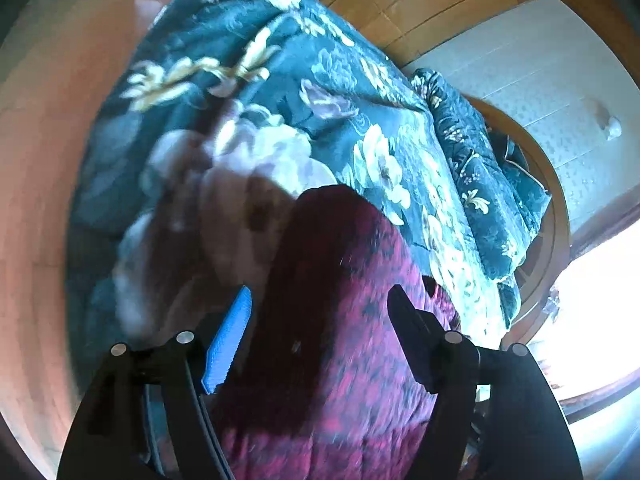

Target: Fold small clothes

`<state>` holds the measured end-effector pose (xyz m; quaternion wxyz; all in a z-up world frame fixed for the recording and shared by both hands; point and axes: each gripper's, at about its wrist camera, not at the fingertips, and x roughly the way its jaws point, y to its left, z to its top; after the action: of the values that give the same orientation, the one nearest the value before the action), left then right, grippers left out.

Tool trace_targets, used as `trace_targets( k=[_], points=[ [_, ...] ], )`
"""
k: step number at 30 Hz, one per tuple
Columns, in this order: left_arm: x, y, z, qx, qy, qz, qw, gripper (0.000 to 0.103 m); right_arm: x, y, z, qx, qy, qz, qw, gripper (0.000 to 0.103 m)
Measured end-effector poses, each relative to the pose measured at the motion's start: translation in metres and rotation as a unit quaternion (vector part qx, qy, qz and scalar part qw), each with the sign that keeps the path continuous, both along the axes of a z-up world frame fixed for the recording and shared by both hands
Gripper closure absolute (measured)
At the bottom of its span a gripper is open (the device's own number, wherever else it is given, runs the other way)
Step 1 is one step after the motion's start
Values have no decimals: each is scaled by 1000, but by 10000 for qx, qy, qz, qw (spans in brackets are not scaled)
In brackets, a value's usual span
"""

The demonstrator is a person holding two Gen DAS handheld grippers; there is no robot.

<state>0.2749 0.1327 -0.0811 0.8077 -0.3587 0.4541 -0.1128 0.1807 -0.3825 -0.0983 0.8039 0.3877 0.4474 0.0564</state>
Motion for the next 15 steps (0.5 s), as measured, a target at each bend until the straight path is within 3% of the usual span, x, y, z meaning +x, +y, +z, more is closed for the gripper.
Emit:
trace_targets(
  k=[3,4,5,7,8,9,10,12,15],
  points=[
    [19,-7,-12,-167,152,-39,9997,31,6,3,0,13,6,57,10000,76],
    [23,-9,-14,-175,137,-20,9998,38,7,4,0,11,0,70,10000,73],
    [24,-13,-14,-142,38,-62,9999,60,9,5,0,-7,-2,76,10000,72],
    [19,-19,-8,126,-154,-87,9998,79,15,8,-1,-34,15,82,10000,70],
    [15,-19,-4,244,-273,-81,9993,83,17,10,0,-75,19,98,9999,71],
    [8,-20,2,376,-440,-64,9983,84,20,12,3,-184,-7,135,9997,83],
    [1,-19,8,450,-581,-64,9973,84,21,15,7,-276,-63,186,9994,88],
    [-8,-18,13,736,-699,-56,9948,84,19,19,17,-481,-255,280,9981,89],
    [-3,-25,-1,1507,-406,-45,9877,82,19,30,21,-876,-321,421,9947,90]
  ],
)
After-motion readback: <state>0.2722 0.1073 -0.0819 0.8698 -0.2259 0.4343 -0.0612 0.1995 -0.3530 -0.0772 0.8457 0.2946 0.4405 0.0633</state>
